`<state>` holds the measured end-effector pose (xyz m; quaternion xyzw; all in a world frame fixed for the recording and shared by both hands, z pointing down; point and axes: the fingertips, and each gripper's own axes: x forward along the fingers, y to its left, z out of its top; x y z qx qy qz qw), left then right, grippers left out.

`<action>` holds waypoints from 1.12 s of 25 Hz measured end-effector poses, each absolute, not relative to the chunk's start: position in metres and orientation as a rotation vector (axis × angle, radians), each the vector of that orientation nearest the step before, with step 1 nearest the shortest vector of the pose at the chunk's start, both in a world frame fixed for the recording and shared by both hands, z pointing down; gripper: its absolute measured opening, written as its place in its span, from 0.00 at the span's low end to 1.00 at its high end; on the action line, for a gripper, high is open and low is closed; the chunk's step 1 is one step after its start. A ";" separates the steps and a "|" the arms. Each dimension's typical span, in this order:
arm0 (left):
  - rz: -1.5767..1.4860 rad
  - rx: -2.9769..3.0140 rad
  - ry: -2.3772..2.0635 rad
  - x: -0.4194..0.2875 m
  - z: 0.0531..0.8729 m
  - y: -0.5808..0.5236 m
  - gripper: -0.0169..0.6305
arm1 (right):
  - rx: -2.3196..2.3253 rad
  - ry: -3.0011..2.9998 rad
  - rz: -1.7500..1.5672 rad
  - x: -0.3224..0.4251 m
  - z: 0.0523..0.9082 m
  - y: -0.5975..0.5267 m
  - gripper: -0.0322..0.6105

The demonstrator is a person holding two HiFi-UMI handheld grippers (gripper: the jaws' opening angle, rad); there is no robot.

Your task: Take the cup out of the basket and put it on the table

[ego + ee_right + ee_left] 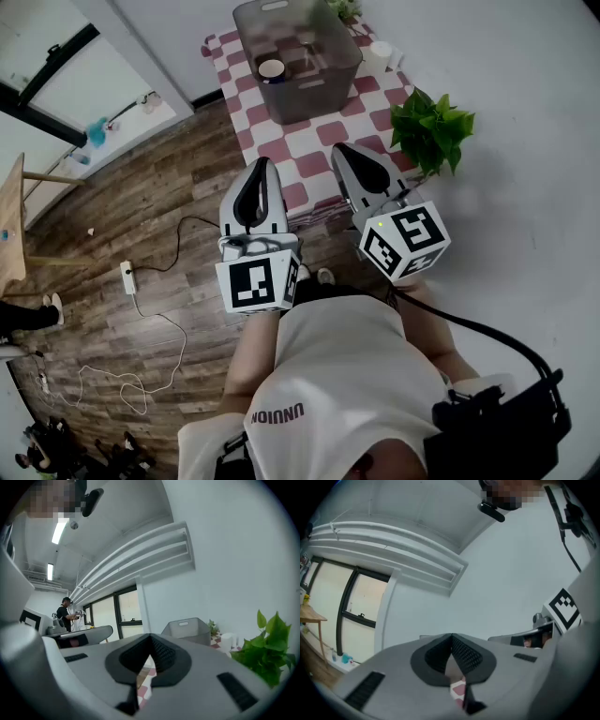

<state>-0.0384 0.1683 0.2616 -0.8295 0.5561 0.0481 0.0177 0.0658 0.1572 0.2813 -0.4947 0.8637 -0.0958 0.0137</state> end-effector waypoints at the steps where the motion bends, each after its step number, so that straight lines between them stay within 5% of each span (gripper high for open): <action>1: 0.147 -2.577 1.728 -0.039 0.262 0.168 0.05 | -1.539 2.692 -0.301 0.065 0.282 0.157 0.07; 28: 0.196 -2.539 1.795 -0.073 0.270 0.154 0.05 | -1.510 2.671 -0.246 0.054 0.283 0.134 0.08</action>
